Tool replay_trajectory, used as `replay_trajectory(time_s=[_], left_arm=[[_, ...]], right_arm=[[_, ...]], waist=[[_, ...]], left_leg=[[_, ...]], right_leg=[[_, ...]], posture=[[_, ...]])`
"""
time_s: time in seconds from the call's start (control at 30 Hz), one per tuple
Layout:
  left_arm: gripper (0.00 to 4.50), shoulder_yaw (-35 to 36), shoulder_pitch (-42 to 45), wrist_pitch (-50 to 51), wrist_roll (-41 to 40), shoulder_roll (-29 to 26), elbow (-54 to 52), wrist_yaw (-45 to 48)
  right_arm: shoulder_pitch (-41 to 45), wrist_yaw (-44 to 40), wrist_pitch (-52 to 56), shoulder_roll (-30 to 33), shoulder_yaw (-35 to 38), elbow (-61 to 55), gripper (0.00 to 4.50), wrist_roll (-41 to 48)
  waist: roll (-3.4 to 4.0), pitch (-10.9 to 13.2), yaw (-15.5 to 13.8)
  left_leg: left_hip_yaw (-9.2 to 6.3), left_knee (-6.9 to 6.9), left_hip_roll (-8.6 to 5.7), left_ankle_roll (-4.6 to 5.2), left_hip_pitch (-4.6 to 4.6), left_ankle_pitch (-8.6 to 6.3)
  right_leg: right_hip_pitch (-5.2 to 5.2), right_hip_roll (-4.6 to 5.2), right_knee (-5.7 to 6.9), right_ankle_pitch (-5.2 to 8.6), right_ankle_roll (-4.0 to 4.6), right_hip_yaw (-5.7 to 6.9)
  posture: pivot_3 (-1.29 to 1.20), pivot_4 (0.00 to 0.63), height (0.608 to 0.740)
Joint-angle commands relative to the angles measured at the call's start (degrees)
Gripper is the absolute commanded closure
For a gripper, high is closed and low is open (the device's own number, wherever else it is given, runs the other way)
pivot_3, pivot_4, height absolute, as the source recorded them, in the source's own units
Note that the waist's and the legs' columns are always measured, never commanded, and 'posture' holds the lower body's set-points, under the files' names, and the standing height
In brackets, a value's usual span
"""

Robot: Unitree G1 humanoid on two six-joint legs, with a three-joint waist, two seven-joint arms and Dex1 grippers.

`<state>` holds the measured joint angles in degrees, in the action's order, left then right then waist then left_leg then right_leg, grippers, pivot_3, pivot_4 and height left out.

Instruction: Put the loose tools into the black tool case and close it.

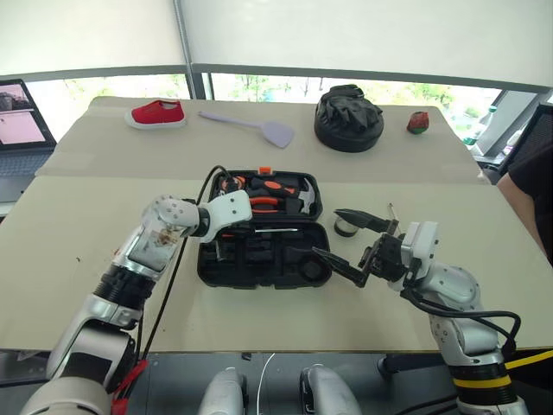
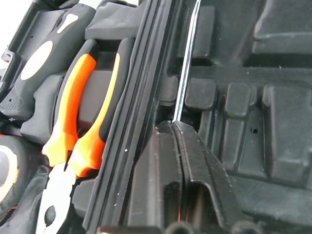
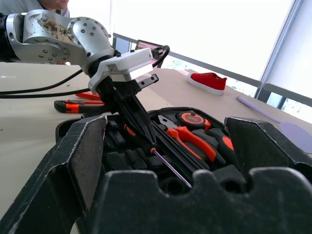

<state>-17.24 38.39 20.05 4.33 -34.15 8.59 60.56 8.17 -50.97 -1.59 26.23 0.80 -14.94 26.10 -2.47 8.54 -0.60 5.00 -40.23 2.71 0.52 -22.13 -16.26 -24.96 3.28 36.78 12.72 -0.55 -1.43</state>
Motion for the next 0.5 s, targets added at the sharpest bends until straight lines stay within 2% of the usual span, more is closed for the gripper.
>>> replay_trajectory(time_s=[0.03, 0.2, 0.27, 0.4, 0.5], left_arm=[[4.37, -1.7, -2.9, 3.0, 0.5, -0.2, 0.8, 0.6], [4.37, -1.4, -4.6, 5.1, 0.2, 1.1, 1.2, -1.0], [4.37, 0.8, -4.7, 4.3, -1.1, 1.7, 0.6, -2.3], [4.37, 12.0, -4.7, -3.5, -10.1, 3.6, -1.5, -3.9], [4.37, 17.7, -7.2, -4.4, -16.6, 1.6, -4.4, -0.3]], right_arm=[[-0.1, 0.7, 0.0, -0.2, 0.7, -2.7, 0.0, 1.0], [0.3, 1.2, -0.2, -0.5, 0.7, -2.3, 0.0, 0.7], [0.5, 1.7, -0.4, -0.5, 1.0, -2.2, 0.0, 0.6], [-0.8, 2.4, -0.5, 1.6, 5.3, -1.2, 0.0, 1.2], [-3.1, 3.5, 0.0, 3.1, 9.9, -0.4, 0.0, 2.2]], waist=[[0.02, 0.0, 0.0], [0.09, -0.1, 0.1], [0.18, -0.2, 0.2], [0.19, -0.2, 0.1], [0.14, -0.1, 0.1]], left_leg=[[-0.02, 0.0, 0.01, 0.0, 0.03, 0.0], [0.01, 0.17, 0.01, 0.02, 0.8, -0.02], [0.03, 0.28, 0.0, 0.02, 0.96, -0.02], [0.02, 0.29, 0.0, 0.02, 0.9, -0.02], [-0.03, 0.26, 0.01, 0.02, 0.63, -0.02]], right_leg=[[0.04, -0.01, 0.02, 0.0, 0.0, 0.01], [0.75, -0.01, -0.11, 0.06, -0.05, 0.0], [0.84, 0.0, -0.12, 0.08, -0.07, -0.08], [0.73, 0.0, -0.1, 0.08, -0.06, -0.12], [0.56, 0.02, -0.12, 0.07, -0.07, -0.12]], posture=[[0.0, 0.15, 0.74], [0.0, 0.15, 0.74], [0.0, 0.15, 0.74], [0.0, 0.15, 0.74], [0.0, 0.15, 0.74]])
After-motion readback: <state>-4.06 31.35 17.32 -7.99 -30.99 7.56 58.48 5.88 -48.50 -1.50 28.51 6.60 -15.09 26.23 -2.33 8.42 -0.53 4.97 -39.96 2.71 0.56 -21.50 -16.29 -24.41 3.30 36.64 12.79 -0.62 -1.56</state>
